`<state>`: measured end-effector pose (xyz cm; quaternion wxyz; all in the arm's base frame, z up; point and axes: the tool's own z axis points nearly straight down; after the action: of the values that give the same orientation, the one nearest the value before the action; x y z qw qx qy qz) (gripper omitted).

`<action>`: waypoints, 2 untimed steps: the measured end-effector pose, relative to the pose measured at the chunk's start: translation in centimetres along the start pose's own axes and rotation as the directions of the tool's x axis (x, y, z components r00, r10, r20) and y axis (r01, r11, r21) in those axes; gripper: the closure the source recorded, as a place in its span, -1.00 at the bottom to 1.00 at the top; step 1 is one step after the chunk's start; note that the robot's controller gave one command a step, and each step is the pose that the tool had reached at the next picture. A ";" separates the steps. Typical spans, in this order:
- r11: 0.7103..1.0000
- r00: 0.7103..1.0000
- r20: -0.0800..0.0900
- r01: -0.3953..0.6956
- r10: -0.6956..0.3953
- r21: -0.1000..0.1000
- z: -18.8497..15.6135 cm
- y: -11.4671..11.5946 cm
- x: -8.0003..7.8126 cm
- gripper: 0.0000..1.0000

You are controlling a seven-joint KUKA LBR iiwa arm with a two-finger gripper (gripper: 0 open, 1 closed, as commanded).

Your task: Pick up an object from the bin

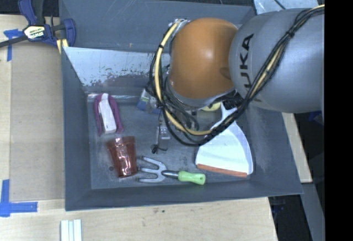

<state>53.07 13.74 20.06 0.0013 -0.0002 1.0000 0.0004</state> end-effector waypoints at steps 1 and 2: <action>0.993 0.993 -0.001 0.119 -0.119 0.001 12.9 -3.2 4.3 -1.00; 1.000 1.000 0.016 -0.004 0.005 -0.004 6.0 -2.7 4.6 -1.00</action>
Offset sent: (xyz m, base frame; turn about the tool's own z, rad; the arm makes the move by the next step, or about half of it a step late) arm -0.0469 -0.0267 -0.0611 0.0049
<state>48.47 11.06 14.00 0.0092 0.0021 1.0000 0.0025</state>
